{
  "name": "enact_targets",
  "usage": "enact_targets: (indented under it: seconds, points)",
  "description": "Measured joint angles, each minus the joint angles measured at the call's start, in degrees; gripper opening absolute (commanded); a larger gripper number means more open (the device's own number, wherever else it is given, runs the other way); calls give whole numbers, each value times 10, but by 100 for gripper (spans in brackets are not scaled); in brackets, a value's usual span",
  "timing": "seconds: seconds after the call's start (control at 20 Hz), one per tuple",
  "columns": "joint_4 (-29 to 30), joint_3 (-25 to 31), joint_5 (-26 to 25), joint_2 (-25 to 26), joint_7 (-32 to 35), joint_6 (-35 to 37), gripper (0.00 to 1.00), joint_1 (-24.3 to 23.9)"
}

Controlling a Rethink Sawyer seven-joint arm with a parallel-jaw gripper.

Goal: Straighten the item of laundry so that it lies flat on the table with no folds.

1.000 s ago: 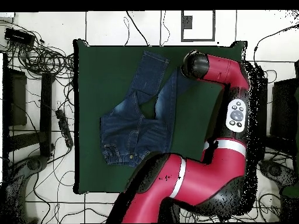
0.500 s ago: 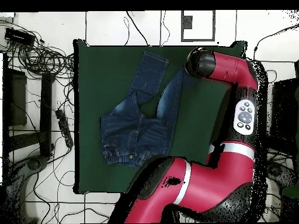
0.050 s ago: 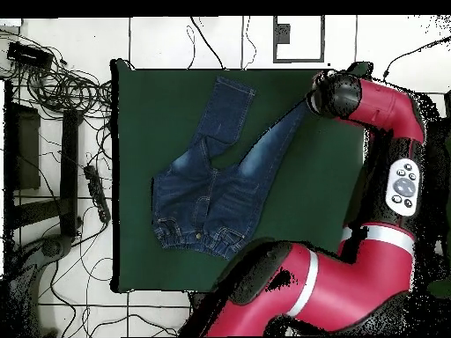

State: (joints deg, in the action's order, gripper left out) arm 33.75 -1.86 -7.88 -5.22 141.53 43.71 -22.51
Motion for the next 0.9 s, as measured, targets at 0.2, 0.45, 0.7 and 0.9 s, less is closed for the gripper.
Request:
enact_targets:
  seconds: [0.2, 0.45, 0.7, 0.9]
  points:
    - [0, 11, 6, -5, -1, 37, 0, -25]
    - [19, 46, 16, -30, -19, 87, 0, -81]
    - [50, 71, 17, -62, -88, 99, 0, -149]
    - [53, 75, 15, -77, -138, 99, 100, -184]
